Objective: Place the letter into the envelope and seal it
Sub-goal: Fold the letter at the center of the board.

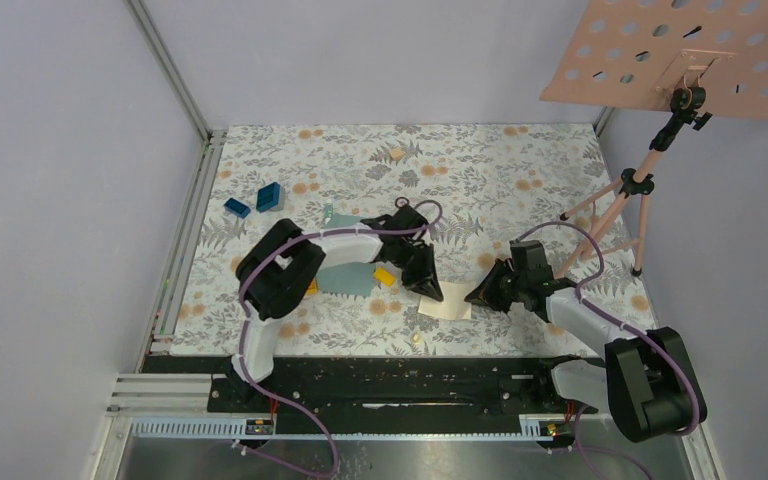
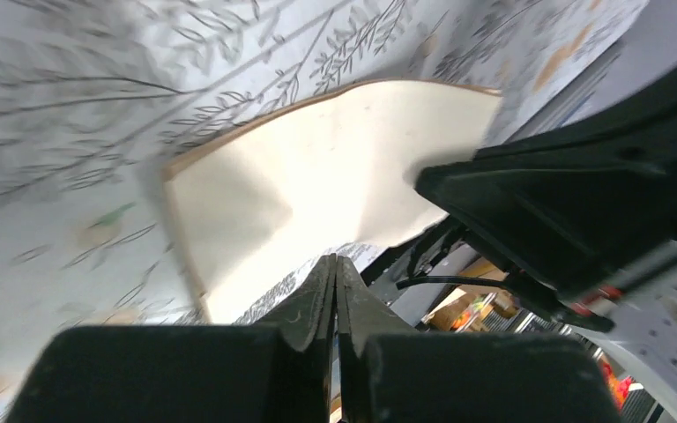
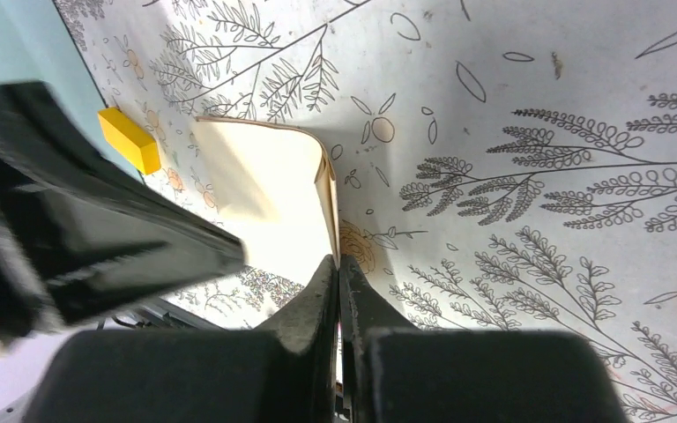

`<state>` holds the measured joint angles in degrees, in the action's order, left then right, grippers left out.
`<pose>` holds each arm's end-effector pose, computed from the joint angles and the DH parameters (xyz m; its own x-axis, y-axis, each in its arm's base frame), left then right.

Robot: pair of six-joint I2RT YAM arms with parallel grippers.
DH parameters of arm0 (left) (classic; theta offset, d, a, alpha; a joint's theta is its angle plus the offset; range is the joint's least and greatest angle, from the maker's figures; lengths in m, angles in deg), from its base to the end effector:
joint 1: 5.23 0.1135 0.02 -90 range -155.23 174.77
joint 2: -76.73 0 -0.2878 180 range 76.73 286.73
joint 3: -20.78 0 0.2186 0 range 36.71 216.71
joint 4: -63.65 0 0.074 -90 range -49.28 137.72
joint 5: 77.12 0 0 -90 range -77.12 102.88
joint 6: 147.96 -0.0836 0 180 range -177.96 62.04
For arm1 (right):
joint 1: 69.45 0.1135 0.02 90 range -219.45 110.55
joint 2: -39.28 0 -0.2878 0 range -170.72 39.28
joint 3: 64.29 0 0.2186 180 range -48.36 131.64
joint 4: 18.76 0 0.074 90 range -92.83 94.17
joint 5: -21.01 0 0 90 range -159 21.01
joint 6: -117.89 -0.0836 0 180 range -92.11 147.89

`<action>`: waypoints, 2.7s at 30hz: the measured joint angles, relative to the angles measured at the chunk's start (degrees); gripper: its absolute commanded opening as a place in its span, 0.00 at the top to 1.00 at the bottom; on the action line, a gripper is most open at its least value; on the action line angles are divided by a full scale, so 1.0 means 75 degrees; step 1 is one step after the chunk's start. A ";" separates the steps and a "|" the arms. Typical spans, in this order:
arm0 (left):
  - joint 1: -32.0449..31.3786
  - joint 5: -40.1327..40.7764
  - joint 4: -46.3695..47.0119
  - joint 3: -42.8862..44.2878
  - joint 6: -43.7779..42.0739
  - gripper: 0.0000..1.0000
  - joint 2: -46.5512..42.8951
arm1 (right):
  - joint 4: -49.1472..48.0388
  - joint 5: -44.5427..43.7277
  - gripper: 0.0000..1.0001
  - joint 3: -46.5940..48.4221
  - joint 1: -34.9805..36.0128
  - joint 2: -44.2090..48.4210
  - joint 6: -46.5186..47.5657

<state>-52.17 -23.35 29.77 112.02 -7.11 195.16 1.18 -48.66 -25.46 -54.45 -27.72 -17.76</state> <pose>0.2506 -0.3405 0.1429 -0.9857 0.1386 0.0957 0.0319 0.7117 -0.7017 0.1876 0.0803 0.1618 -0.8364 0.4701 -0.2818 0.1879 0.7290 0.6583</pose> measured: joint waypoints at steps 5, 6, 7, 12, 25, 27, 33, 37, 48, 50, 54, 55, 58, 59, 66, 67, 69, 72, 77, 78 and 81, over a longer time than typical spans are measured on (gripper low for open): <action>0.0746 -0.0003 0.0117 -0.0102 -0.0166 1.00 -0.0469 | 0.0131 -0.0050 1.00 0.0146 0.0003 -0.0119 0.0119; 0.0831 -0.0003 0.0146 -0.0102 -0.0195 1.00 -0.0472 | 0.0146 -0.0052 1.00 0.0192 0.0003 -0.0128 0.0140; 0.0889 0.0000 0.0146 -0.0102 -0.0216 1.00 -0.0469 | 0.0160 -0.0055 1.00 0.0230 0.0003 -0.0134 0.0160; 0.0903 0.0003 0.0099 -0.0105 -0.0323 1.00 -0.0458 | 0.0248 -0.0117 1.00 0.0326 0.0003 -0.0131 0.0251; 0.0886 -0.0219 0.0102 -0.0087 -0.0385 1.00 0.0323 | 0.0460 -0.0172 1.00 0.0475 0.0047 -0.0131 0.0277; 0.0886 -0.0230 0.0105 -0.0087 -0.0382 1.00 0.0332 | 0.0466 -0.0175 1.00 0.0519 0.0117 -0.0131 0.0262; 0.0886 -0.0236 0.0108 -0.0085 -0.0385 1.00 0.0335 | 0.0393 -0.0198 1.00 0.0638 0.0417 -0.0149 0.0067; 0.0886 -0.0256 0.0087 -0.0052 -0.0393 1.00 0.0358 | 0.0318 -0.0233 1.00 0.0848 0.0828 -0.0455 -0.0137; 0.0886 -0.0303 0.0099 -0.0044 -0.0393 1.00 0.0376 | -0.0236 -0.0256 1.00 0.1454 0.1559 -0.1568 -0.0493; 0.0886 -0.0309 0.0105 -0.0044 -0.0393 1.00 0.0376 | -0.0338 -0.0271 1.00 0.1550 0.1682 -0.1795 -0.0519; 0.0886 -0.0323 0.0119 -0.0044 -0.0393 1.00 0.0379 | -0.0600 -0.0312 1.00 0.1617 0.1824 -0.2157 -0.0557; 0.0886 -0.0323 0.0119 -0.0044 -0.0391 1.00 0.0379 | -0.0632 -0.0318 1.00 0.1626 0.1848 -0.2238 -0.0560; 0.0886 -0.0323 0.0119 -0.0044 -0.0393 1.00 0.0379 | -0.0667 -0.0341 1.00 0.1667 0.1900 -0.2413 -0.0560; 0.0886 -0.0326 0.0119 -0.0044 -0.0391 1.00 0.0382 | -0.0685 -0.0364 1.00 0.1676 0.1918 -0.2463 -0.0557; 0.0886 -0.0350 0.0122 -0.0044 -0.0393 1.00 0.0385 | -0.0691 -0.0449 0.89 0.1679 0.1950 -0.2570 -0.0519; 0.0886 -0.0350 0.0125 -0.0044 -0.0393 1.00 0.0388 | -0.0691 -0.0452 0.82 0.1679 0.1950 -0.2582 -0.0507; 0.0886 -0.0353 0.0125 -0.0044 -0.0393 1.00 0.0391 | -0.0691 -0.0449 0.75 0.1679 0.1950 -0.2605 -0.0478; 0.0886 -0.0353 0.0128 -0.0044 -0.0393 1.00 0.0391 | -0.0670 -0.0423 0.62 0.1682 0.1970 -0.2667 -0.0434; 0.0889 -0.0356 0.0128 -0.0044 -0.0393 1.00 0.0391 | -0.0691 -0.0347 0.58 0.1699 0.1999 -0.2681 -0.0423; 0.0892 -0.0356 0.0128 -0.0044 -0.0393 1.00 0.0391 | -0.0691 -0.0338 0.58 0.1699 0.1999 -0.2681 -0.0420; 0.0892 -0.0364 0.0128 -0.0044 -0.0393 1.00 0.0391 | -0.0697 -0.0323 0.56 0.1699 0.1999 -0.2681 -0.0423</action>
<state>-45.48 -26.08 30.73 111.69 -10.06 198.09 -4.04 -51.08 -12.72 -39.45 -47.83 -20.93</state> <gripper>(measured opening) 0.006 0.414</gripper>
